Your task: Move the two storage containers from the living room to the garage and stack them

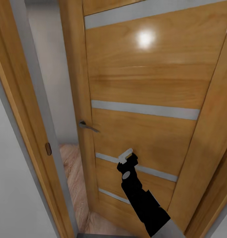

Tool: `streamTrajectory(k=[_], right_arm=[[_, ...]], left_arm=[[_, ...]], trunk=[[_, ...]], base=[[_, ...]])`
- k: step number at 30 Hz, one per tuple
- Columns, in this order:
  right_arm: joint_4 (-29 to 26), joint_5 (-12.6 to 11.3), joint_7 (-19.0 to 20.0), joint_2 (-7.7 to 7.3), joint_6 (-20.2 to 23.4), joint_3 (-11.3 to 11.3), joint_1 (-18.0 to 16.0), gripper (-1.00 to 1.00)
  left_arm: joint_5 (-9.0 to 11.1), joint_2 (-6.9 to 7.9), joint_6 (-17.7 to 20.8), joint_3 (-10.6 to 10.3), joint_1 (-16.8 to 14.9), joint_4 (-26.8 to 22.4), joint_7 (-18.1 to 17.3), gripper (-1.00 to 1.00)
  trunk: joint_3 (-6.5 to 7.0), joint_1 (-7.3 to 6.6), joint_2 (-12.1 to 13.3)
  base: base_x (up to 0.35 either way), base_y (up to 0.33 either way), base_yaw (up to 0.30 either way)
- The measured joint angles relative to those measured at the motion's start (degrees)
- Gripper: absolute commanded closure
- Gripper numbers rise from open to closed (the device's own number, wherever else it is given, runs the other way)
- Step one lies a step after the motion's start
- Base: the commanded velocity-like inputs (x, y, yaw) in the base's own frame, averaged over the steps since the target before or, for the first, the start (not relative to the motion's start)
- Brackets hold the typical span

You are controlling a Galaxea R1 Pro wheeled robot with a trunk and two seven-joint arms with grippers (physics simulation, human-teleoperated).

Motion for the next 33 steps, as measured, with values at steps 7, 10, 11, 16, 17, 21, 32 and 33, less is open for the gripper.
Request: streamTrajectory(k=[7, 10, 11, 16, 17, 21, 32, 33], right_arm=[[4.79, -0.73, -0.11, 0.00, 0.05, 0.01, -4.50, -1.00], [9.76, -0.55, -0.21, 0.00, -0.03, -0.03, -9.46, -1.00], [10.93, -0.94, -0.23, 0.00, -0.11, -0.03, -10.08, -1.00], [14.20, -6.50, -0.76, 0.00, -0.15, -0.04, -13.07, -1.00], [14.63, -7.17, -1.41, 0.00, -0.20, -0.01, -13.47, -1.00], [16.13, -9.06, -3.67, 0.00, -0.62, 0.04, -14.51, -1.00], [22.80, -12.90, -6.88, 0.00, -0.54, -0.02, -21.32, -1.00], [24.36, -13.67, -7.31, 0.00, -0.48, -0.01, -22.73, -1.00]], left_arm=[[0.00, 0.00, -0.01, 0.01, 0.00, -0.01, 0.00, -1.00], [0.00, 0.00, -0.01, 0.00, 0.00, 0.00, 0.00, -1.00], [0.00, 0.00, -0.01, 0.00, 0.00, 0.00, 0.00, -1.00], [0.00, 0.00, 0.00, 0.00, 0.00, 0.00, 0.00, -1.00], [0.00, 0.00, 0.00, 0.00, 0.00, 0.00, 0.00, -1.00], [0.00, 0.00, -0.02, -0.01, -0.01, 0.01, 0.00, -1.00], [0.00, 0.00, -0.01, 0.00, 0.00, 0.00, 0.00, -1.00], [0.00, 0.00, -0.01, 0.00, 0.00, 0.00, 0.00, -1.00]], trunk=[[-0.01, 0.00, -0.01], [0.00, 0.00, 0.00], [0.00, 0.00, 0.00], [0.00, 0.00, -0.01], [0.00, 0.00, 0.00], [-0.01, 0.00, 0.00], [0.00, 0.00, 0.00], [0.00, 0.00, 0.00]], base=[[0.000, 0.000, 0.000], [0.000, 0.000, 0.000], [0.000, 0.000, 0.000], [0.000, 0.000, 0.000], [0.000, 0.000, 0.000], [0.000, 0.000, 0.000], [0.000, 0.000, 0.000], [0.000, 0.000, 0.000]])
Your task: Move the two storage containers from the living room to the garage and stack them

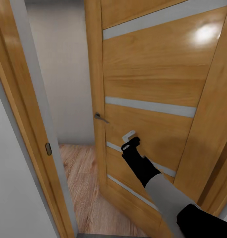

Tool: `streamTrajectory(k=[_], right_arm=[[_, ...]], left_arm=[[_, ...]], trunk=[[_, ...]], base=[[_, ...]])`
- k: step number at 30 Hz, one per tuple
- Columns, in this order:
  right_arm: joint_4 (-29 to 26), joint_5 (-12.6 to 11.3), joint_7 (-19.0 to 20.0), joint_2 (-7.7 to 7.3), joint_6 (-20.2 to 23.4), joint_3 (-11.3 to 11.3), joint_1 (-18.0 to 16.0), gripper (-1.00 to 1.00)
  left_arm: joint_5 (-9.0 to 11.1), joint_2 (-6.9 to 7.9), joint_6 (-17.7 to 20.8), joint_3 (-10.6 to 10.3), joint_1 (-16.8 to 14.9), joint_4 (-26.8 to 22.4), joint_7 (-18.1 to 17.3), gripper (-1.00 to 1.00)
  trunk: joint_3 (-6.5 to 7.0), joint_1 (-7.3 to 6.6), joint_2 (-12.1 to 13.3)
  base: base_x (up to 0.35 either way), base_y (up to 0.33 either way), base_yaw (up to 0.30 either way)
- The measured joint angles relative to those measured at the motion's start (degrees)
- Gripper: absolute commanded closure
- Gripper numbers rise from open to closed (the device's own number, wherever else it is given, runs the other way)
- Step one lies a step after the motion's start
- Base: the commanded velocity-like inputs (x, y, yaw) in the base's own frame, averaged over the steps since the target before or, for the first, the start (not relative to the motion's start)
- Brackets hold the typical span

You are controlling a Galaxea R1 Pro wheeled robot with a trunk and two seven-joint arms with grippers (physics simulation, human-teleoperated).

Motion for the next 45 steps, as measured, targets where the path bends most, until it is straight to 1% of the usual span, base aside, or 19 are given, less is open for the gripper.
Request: streamTrajectory(k=[2, 7, 9, 10, 11, 14, 16, 20, 24, 25, 26, 28, 29, 32, 36, 38, 40, 42, 45], right_arm=[[1.54, -0.84, -0.18, 0.00, 0.02, -0.02, -1.34, -1.00], [5.92, -1.82, -0.46, 0.00, 0.09, -0.02, -5.06, -1.00], [6.88, -2.43, -0.48, 0.00, 0.15, -0.02, -5.93, -1.00], [7.35, -3.33, -1.04, 0.00, 0.15, 0.00, -6.45, -1.00], [8.01, -5.06, -2.08, 0.00, 0.34, -0.01, -7.45, -1.00], [9.95, -3.09, -2.94, 0.00, 1.31, -0.01, -9.25, -1.00], [11.08, -2.88, -3.10, 0.00, 1.47, 0.03, -10.04, -1.00], [12.18, -4.53, -4.47, 0.00, 1.19, 0.03, -10.87, -1.00], [14.96, -3.84, -5.66, 0.00, 1.78, -0.08, -13.26, -1.00], [15.81, -4.78, -6.08, 0.00, 1.93, -0.06, -14.03, -1.00], [16.84, -7.41, -7.05, 0.00, 2.17, 0.16, -15.04, -1.00], [18.58, -10.09, -8.66, 0.00, 2.49, 0.17, -16.45, -1.00], [19.33, -10.34, -9.22, 0.00, 2.74, 0.05, -16.98, -1.00], [20.42, -11.18, -9.83, 0.00, 2.85, 0.06, -17.83, -1.00], [20.78, -11.15, -10.49, 0.00, 3.04, 0.13, -18.02, -1.00], [21.33, -10.63, -11.78, 0.00, 3.50, 0.20, -18.06, -1.00], [21.86, -10.71, -12.90, 0.00, 3.71, 0.13, -18.09, -1.00], [22.21, -11.56, -13.36, 0.00, 3.66, -0.12, -18.53, -1.00], [22.44, -12.01, -13.65, 0.00, 3.74, -0.38, -18.93, -1.00]], left_arm=[[0.00, 0.00, 0.00, 0.00, 0.00, 0.00, 0.00, -1.00], [0.00, 0.00, 0.00, 0.00, 0.00, 0.00, 0.00, -1.00], [0.00, 0.00, 0.00, 0.00, 0.00, 0.00, 0.00, -1.00], [-0.02, 0.00, 0.00, -0.01, -0.01, 0.01, 0.00, -1.00], [-0.01, 0.00, 0.01, -0.01, -0.02, 0.01, 0.00, -1.00], [0.00, 0.00, 0.00, -0.01, -0.01, 0.01, 0.00, -1.00], [0.00, 0.00, 0.01, -0.01, -0.01, 0.01, 0.00, -1.00], [0.00, -0.01, 0.00, -0.02, -0.02, 0.02, 0.02, -1.00], [0.00, 0.00, 0.00, -0.01, -0.01, 0.01, 0.00, -1.00], [0.00, 0.00, 0.00, -0.01, -0.01, 0.01, 0.00, -1.00], [0.00, 0.00, 0.00, -0.02, -0.02, 0.03, 0.00, -1.00], [0.00, 0.00, -0.01, -0.02, -0.02, 0.04, 0.00, -1.00], [0.00, 0.00, -0.01, -0.02, -0.02, 0.02, 0.00, -1.00], [0.00, 0.00, -0.01, -0.02, -0.02, 0.03, 0.00, -1.00], [0.00, 0.00, -0.01, -0.03, -0.03, 0.03, 0.00, -1.00], [0.00, 0.00, 0.00, -0.02, -0.02, 0.03, 0.00, -1.00], [0.00, 0.00, -0.01, -0.02, -0.02, 0.01, 0.00, -1.00], [0.00, 0.00, -0.01, -0.02, -0.02, 0.02, 0.00, -1.00], [0.00, 0.00, 0.00, -0.01, -0.02, 0.01, 0.00, -1.00]], trunk=[[0.00, 0.00, -0.01], [0.00, 0.00, 0.00], [-0.01, 0.00, 0.00], [-0.01, 0.00, 0.00], [-0.02, 0.00, 0.00], [-0.01, 0.00, 0.00], [0.00, 0.00, 0.00], [-0.01, 0.00, 0.00], [-0.01, 0.00, 0.00], [0.00, 0.00, 0.00], [0.00, 0.00, -0.01], [0.00, 0.00, -0.01], [0.00, 0.00, 0.00], [0.00, 0.00, 0.00], [0.00, 0.00, -0.01], [0.00, 0.00, -0.01], [0.00, 0.00, 0.00], [-0.01, 0.00, 0.00], [-0.02, 0.00, 0.00]], base=[[0.000, 0.000, 0.000], [0.000, 0.000, 0.000], [0.000, 0.000, 0.000], [0.000, 0.000, 0.000], [0.000, 0.000, 0.000], [0.000, 0.000, 0.000], [0.000, 0.000, 0.000], [0.000, 0.000, 0.000], [0.000, 0.000, 0.000], [0.000, 0.000, 0.000], [0.000, 0.000, 0.000], [0.000, 0.000, 0.000], [0.000, 0.000, 0.000], [0.000, 0.000, 0.000], [0.000, 0.000, 0.000], [0.000, 0.000, 0.000], [0.000, 0.000, 0.000], [0.000, 0.000, 0.000], [0.000, 0.000, 0.000]])
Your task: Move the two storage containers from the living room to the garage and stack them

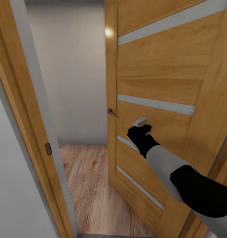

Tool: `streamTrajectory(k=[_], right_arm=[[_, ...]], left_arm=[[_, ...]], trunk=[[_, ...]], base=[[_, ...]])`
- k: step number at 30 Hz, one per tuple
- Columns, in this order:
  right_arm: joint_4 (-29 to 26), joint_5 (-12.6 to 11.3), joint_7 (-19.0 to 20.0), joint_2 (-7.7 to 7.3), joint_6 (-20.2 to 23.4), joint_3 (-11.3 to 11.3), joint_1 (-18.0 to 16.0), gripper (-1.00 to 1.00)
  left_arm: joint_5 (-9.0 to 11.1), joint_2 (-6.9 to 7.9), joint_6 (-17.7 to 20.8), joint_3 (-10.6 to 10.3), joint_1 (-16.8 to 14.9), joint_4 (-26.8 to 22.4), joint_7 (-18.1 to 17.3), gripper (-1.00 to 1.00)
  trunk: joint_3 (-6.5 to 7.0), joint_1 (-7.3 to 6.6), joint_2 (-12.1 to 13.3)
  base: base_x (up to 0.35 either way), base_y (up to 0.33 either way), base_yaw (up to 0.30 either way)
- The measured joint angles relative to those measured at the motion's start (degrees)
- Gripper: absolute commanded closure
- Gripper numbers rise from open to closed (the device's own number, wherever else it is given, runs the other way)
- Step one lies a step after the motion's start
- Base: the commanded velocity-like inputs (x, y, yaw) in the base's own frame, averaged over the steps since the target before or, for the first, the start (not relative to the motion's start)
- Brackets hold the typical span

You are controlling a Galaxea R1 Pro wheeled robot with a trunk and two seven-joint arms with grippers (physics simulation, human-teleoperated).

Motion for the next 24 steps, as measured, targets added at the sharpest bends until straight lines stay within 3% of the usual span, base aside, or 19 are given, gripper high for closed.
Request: streamTrajectory(k=[8, 11, 14, 21, 24], right_arm=[[-1.20, 2.43, -0.29, 0.00, 0.64, 0.27, -0.14, -1.00], [-2.80, 2.35, 0.10, 0.00, 0.60, 0.23, -0.11, -1.00], [-6.64, 0.42, 2.04, 0.00, 0.60, 0.18, 0.01, -1.00], [-9.07, -7.60, 12.26, 0.00, -1.40, 0.14, 1.14, -1.00], [-12.72, -9.73, 13.33, 0.00, -5.73, 0.25, 6.68, -1.00]], left_arm=[[0.00, 0.00, 0.01, 0.01, 0.02, -0.01, 0.00, -1.00], [0.00, 0.00, 0.00, 0.01, 0.02, -0.01, 0.00, -1.00], [0.00, 0.00, 0.00, 0.01, 0.02, -0.01, 0.00, -1.00], [0.00, 0.00, 0.01, 0.01, 0.01, -0.01, 0.00, -1.00], [0.00, 0.00, 0.00, 0.01, 0.01, -0.02, 0.00, -1.00]], trunk=[[0.01, 0.00, 0.00], [0.01, 0.00, 0.00], [0.02, 0.00, 0.00], [0.01, 0.00, 0.00], [0.01, 0.00, 0.00]], base=[[0.000, 0.000, 0.000], [0.000, 0.000, 0.000], [0.000, 0.000, 0.000], [0.000, 0.000, 0.000], [0.000, 0.000, 0.000]])
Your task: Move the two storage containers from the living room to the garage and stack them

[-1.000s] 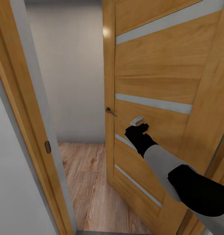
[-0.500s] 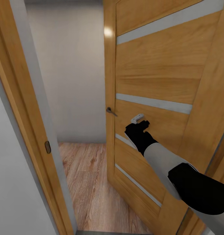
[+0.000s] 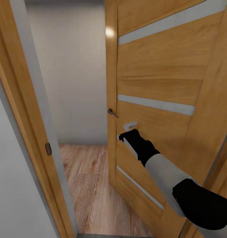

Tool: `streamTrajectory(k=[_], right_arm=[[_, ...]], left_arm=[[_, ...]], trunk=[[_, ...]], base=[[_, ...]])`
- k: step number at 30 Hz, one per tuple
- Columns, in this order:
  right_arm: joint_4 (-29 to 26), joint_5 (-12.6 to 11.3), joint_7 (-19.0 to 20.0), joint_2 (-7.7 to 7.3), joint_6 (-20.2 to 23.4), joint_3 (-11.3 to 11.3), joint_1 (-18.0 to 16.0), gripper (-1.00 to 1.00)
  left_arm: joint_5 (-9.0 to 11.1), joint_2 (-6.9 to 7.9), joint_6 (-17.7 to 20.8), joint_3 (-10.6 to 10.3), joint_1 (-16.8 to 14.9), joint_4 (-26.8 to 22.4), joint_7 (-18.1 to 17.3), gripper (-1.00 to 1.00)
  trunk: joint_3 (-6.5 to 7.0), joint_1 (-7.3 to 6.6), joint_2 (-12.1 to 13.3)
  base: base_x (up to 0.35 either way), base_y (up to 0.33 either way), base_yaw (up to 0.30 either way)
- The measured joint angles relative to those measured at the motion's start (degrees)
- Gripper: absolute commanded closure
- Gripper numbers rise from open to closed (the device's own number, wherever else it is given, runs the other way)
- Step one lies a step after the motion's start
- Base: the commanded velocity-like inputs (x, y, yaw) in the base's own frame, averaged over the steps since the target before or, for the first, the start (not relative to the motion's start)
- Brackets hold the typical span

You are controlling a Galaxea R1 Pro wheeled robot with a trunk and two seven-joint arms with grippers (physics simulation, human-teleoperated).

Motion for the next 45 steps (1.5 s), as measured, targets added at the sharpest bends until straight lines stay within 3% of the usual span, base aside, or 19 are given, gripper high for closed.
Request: streamTrajectory(k=[2, 8, 19, 26, 45], right_arm=[[-1.45, -0.20, 0.10, 0.00, -0.90, 0.06, 2.35, -1.00], [-2.35, -0.36, 0.19, 0.00, -1.83, 0.31, 4.10, -1.00], [-2.31, -0.61, 0.62, 0.00, -2.25, 0.34, 4.31, -1.00], [-2.15, -2.15, 0.56, 0.00, -2.06, 0.33, 4.32, -1.00], [-1.77, -2.10, -0.33, 0.00, -2.03, 0.44, 4.30, -1.00]], left_arm=[[0.00, 0.00, 0.00, 0.00, 0.00, 0.00, 0.00, -1.00], [0.00, -0.01, 0.01, 0.00, 0.00, 0.00, 0.00, -1.00], [0.00, 0.00, 0.01, 0.00, 0.00, 0.00, 0.00, -1.00], [0.00, 0.00, 0.00, 0.00, 0.00, 0.00, 0.00, -1.00], [0.00, -0.09, 0.00, -0.01, 0.00, -0.09, 0.40, -1.00]], trunk=[[0.00, 0.00, 0.00], [0.01, 0.00, 0.00], [0.01, 0.00, 0.00], [0.01, 0.00, 0.00], [0.01, 0.00, 0.00]], base=[[0.000, 0.000, 0.000], [0.000, 0.000, 0.000], [0.000, 0.000, 0.000], [0.000, 0.000, 0.000], [0.000, 0.000, 0.000]])
